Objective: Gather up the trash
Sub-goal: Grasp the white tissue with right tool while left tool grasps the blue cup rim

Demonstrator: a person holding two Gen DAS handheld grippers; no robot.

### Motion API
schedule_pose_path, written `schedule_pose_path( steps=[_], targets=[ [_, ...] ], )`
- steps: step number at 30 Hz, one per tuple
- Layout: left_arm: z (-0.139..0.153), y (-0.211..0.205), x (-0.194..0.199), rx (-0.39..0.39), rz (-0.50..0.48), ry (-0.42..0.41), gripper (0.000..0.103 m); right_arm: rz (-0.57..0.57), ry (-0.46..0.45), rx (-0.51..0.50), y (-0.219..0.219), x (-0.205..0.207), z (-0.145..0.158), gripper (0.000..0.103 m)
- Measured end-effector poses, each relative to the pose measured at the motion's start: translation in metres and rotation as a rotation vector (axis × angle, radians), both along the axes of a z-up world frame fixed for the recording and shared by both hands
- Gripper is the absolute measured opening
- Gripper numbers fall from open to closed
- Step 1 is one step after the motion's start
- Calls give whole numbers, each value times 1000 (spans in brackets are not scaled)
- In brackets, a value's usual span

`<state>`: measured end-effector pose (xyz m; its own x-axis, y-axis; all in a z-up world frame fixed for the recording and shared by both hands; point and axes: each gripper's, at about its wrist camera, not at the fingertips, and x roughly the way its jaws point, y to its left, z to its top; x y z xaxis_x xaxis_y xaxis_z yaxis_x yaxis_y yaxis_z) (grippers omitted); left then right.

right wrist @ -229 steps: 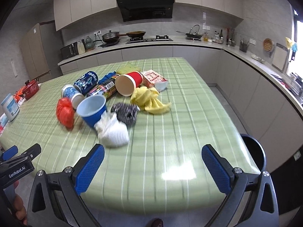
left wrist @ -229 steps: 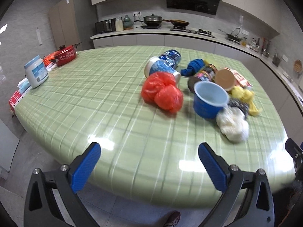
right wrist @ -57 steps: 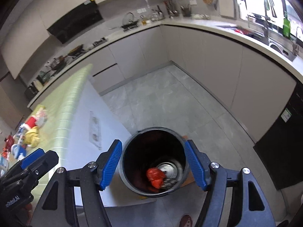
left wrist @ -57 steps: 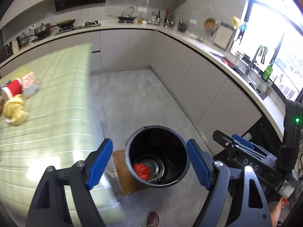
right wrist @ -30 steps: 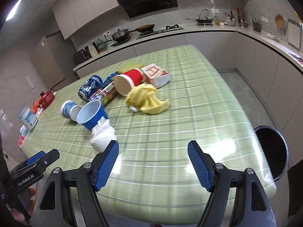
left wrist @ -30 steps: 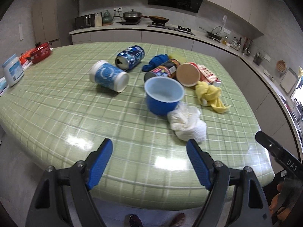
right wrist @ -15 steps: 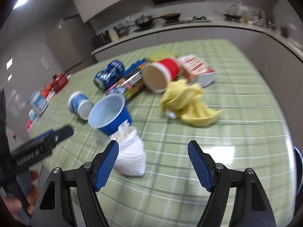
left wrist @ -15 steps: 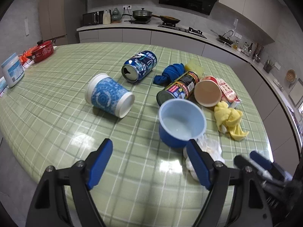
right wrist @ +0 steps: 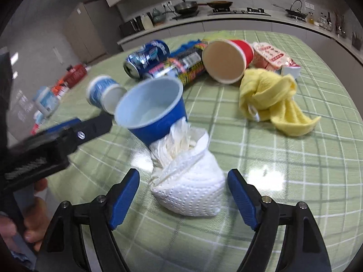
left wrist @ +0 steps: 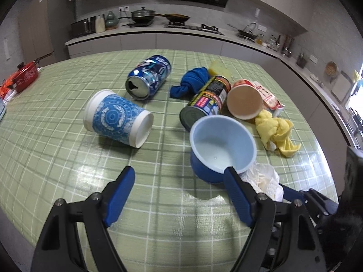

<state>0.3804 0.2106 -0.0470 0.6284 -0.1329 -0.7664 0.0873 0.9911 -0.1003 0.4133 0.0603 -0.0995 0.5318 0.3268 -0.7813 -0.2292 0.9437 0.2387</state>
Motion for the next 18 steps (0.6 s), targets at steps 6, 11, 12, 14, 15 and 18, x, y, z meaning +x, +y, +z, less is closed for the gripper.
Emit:
schedule_pose_path(
  steps=[6,11,12,14,15,18],
  targets=[
    [0,-3,0,-19,-46,3,82,-29,-18,6,-5,2,0,54],
    [-3,-12,0,-22,-68,2,82,-134,-20,3,-39,-1,1,53],
    [-3,-15,0,-24,-73,3,82,-163,-20,8,-47,-2,2,53],
    [-4,-20,-3,-23,-80,-1,82,-209,-25,7,-62,-4,4,54],
    [-4,-21,-4,-22,-82,-5,82,-232,-27,8,-69,-5,5,54],
    [-7,-30,-9,-3,-90,-11,84,-276,-36,11,-82,-8,9,54]
  ],
)
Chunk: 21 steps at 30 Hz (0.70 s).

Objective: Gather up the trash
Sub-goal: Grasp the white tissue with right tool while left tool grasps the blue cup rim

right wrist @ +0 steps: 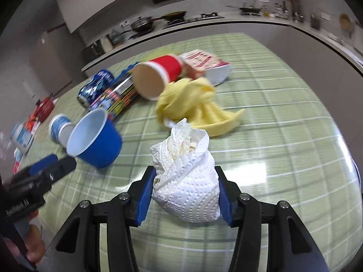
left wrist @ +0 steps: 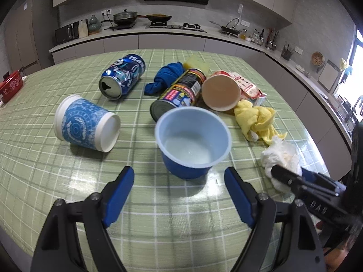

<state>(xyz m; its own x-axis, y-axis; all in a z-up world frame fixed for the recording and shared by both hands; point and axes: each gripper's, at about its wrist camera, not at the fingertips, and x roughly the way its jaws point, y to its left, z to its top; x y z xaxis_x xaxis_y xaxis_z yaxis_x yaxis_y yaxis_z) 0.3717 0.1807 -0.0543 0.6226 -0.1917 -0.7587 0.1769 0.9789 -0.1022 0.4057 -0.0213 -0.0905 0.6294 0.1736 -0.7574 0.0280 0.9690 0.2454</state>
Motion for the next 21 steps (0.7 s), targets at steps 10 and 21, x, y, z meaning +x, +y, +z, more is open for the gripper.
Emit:
schedule_pose_path(
  steps=[10,21],
  targets=[
    [-16,-29,11,61,23,-21,84,37,14,5,3,-2,-3,69],
    [-20,-32,34,52,65,-38,84,50,4,-2,0,6,-7,69]
  ],
)
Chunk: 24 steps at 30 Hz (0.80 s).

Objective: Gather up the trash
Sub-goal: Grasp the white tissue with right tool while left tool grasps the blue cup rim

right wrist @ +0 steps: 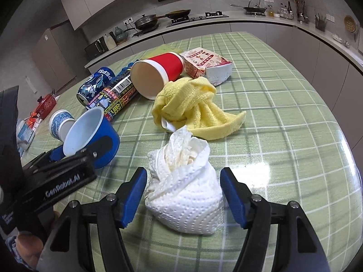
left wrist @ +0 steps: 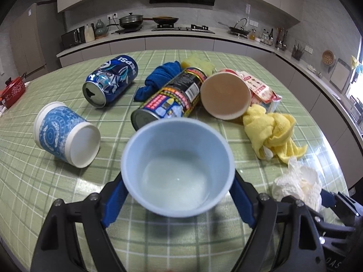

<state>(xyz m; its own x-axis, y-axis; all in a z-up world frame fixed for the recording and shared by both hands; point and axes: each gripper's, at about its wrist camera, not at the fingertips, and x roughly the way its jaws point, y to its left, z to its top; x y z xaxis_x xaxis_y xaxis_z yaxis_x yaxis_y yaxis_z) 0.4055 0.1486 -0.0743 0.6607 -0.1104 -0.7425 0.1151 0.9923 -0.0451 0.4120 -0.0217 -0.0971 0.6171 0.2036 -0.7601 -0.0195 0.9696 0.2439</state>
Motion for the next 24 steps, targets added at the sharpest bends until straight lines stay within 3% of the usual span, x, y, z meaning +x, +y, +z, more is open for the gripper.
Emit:
schedule_pose_path(
  steps=[4,6,11,24],
  targets=[
    [-1,2,0,-21,-4,-13,78,7,-7,-8,0,1,0,67],
    [-1,2,-2,-23,-13,-22,78,8,-7,-3,-2,1,0,57],
    [4,3,-8,-39,-13,-45,77,4,-6,28,-7,3,2,49],
    [34,-14,-40,-54,-58,-64,77,-25,-70,60,-34,-12,33,48]
  ],
)
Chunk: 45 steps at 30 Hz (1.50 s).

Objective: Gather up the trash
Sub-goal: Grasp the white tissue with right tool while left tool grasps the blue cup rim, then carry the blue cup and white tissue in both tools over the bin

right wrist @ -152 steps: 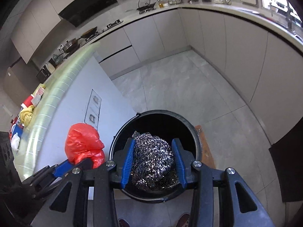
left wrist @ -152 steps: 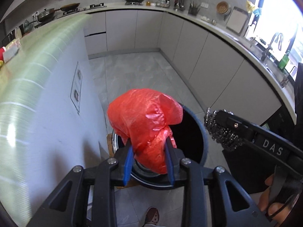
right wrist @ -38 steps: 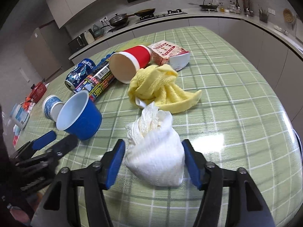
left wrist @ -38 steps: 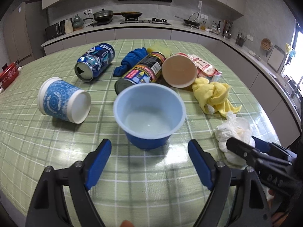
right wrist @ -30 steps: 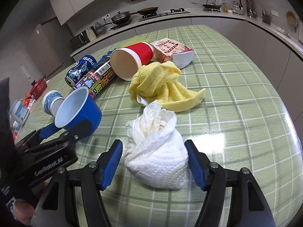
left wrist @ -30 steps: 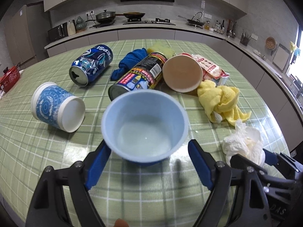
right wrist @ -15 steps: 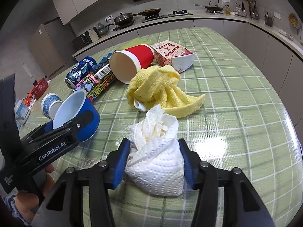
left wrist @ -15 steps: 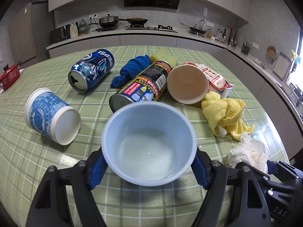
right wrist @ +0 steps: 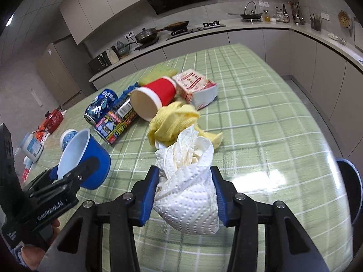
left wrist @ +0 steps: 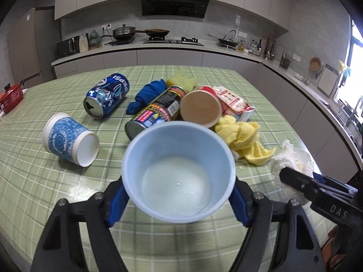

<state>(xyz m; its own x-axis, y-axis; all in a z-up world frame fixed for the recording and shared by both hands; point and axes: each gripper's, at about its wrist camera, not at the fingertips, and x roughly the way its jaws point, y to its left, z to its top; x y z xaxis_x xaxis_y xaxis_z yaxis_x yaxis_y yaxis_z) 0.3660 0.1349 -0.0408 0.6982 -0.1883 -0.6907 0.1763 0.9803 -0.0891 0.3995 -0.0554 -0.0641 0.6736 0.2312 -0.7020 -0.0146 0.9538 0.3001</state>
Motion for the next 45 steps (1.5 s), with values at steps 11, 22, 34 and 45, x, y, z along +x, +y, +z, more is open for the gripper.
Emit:
schedule_pose_path(
  steps=[11,22,34,45],
  targets=[
    [5,-33,-23,-2,-32,21,77,-37,-32,-16,-36,-29,19,48],
    [4,-54,-36,-13,-99,47,77,-133,-4,-46,-64,-69,27,48],
    [26,-192,-71,-34,-205,2,77,-267,-54,-24,-222,-124,29,48],
    [-3,-386,-90,-55,-246,106,77,-247,62,11,-412,-143,-24,48]
  ],
)
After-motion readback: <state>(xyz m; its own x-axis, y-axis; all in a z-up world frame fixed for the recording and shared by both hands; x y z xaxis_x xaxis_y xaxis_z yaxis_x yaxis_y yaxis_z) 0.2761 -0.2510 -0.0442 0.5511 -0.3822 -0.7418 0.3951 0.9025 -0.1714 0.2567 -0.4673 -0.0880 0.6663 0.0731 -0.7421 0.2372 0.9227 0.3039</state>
